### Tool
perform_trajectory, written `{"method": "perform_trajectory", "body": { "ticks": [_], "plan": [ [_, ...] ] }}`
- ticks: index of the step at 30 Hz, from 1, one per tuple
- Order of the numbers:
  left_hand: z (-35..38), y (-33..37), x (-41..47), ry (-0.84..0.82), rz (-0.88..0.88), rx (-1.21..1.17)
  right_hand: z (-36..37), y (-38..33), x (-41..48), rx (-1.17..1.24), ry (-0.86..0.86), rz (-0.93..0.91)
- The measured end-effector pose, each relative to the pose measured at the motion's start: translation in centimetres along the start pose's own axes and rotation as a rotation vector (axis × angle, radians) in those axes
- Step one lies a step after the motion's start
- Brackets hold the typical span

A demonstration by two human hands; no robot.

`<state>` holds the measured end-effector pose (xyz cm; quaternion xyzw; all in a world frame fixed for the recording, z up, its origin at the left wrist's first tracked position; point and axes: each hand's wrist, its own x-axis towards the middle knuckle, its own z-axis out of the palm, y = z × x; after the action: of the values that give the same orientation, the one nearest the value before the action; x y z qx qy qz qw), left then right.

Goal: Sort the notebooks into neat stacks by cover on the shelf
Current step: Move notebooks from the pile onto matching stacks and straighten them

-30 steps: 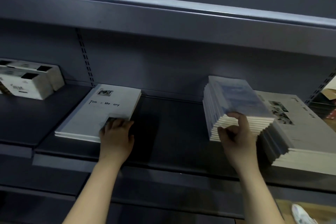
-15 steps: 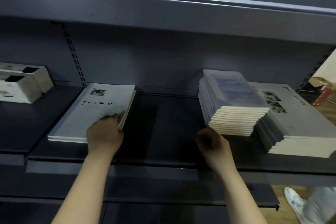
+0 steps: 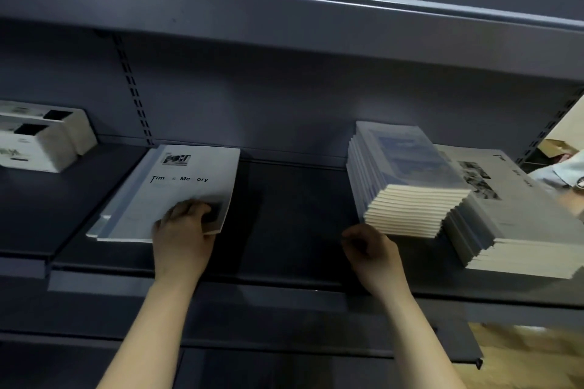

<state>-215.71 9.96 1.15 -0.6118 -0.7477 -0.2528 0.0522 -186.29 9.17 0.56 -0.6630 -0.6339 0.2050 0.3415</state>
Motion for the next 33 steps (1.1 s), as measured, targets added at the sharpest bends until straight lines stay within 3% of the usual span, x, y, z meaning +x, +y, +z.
{"method": "perform_trajectory", "body": {
  "ticks": [5, 10, 17, 21, 25, 29, 33],
  "plan": [
    [-0.9, 0.1, 0.6, 0.006, 0.005, 0.025, -0.1, 0.2, 0.2, 0.025, -0.017, 0.018],
    [-2.1, 1.4, 0.9, 0.193, 0.158, -0.045, -0.2, 0.1, 0.4, 0.115, -0.066, 0.077],
    [-2.3, 5.7, 0.1, 0.472, 0.42, -0.146, 0.6, -2.3, 1.0, 0.549, -0.235, 0.241],
    [-2.9, 8.2, -0.6, 0.577, 0.535, -0.274, 0.8, -5.2, 2.2, 0.912, -0.437, 0.385],
    [-2.2, 11.4, -3.1, 0.533, 0.756, -0.362, -0.6, -7.7, 3.5, 1.431, -0.581, 0.363],
    [-1.3, 12.4, -4.1, 0.441, 0.826, -0.393, -1.5, -7.0, 3.5, 1.289, -0.456, 0.286],
    [-1.4, 11.6, -3.7, 0.165, 0.848, -0.497, -2.2, -6.0, 3.6, 1.184, -0.427, 0.128]
  ]
}}
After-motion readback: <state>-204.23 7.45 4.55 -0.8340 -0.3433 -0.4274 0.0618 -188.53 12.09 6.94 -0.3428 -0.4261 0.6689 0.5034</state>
